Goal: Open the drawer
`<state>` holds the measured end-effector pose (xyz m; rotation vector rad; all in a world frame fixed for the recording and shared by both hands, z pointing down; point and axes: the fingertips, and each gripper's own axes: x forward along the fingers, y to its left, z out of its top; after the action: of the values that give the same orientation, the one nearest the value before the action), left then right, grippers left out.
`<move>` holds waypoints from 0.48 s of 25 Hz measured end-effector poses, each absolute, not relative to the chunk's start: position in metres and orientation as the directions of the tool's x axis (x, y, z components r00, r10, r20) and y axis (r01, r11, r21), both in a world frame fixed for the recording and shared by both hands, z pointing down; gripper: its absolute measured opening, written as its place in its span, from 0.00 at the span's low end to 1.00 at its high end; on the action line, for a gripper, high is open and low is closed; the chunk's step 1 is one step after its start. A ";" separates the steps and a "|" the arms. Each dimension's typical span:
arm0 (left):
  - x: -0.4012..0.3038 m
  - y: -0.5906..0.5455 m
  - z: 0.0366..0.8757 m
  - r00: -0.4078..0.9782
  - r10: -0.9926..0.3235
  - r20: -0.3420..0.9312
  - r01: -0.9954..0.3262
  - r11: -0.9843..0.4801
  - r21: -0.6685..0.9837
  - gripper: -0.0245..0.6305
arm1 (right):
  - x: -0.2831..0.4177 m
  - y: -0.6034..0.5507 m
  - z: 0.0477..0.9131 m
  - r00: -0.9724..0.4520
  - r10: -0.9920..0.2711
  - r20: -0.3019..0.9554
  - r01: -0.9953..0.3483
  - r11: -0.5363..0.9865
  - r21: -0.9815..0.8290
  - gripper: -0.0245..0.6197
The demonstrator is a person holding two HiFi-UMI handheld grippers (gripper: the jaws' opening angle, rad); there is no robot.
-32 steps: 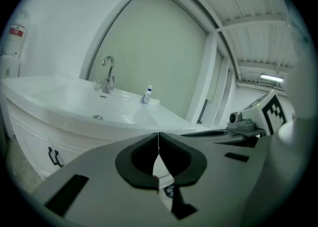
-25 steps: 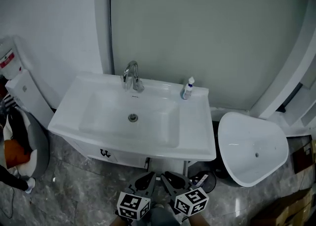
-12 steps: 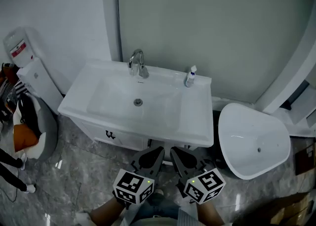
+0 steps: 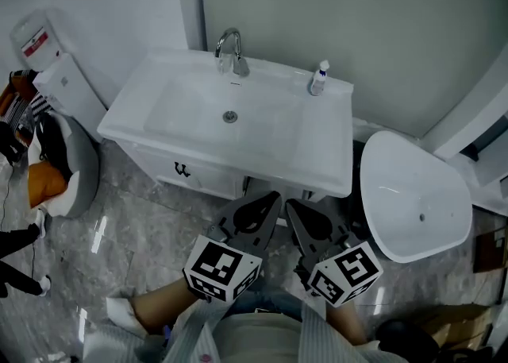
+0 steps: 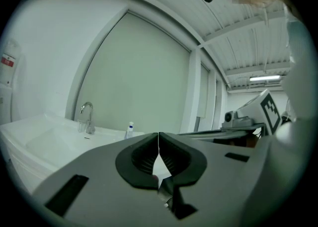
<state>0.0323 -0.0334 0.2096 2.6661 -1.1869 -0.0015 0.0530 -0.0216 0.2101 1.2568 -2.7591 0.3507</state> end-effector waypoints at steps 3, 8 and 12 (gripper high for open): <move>0.038 -0.027 0.211 0.689 -0.717 0.108 -0.721 -0.661 0.207 0.07 | 0.059 -0.017 0.208 -0.651 -0.739 0.173 -0.758 0.627 -0.178 0.05; 0.043 -0.028 0.214 0.702 -0.702 0.118 -0.709 -0.675 0.203 0.07 | 0.065 -0.018 0.210 -0.643 -0.748 0.165 -0.764 0.611 -0.209 0.05; 0.044 -0.031 0.217 0.709 -0.694 0.123 -0.702 -0.680 0.210 0.07 | 0.068 -0.019 0.215 -0.642 -0.745 0.181 -0.766 0.609 -0.209 0.05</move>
<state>0.0441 -0.0315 0.2166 2.6756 -1.1119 0.0482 0.0676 -0.0190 0.2147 1.2932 -2.7487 0.4121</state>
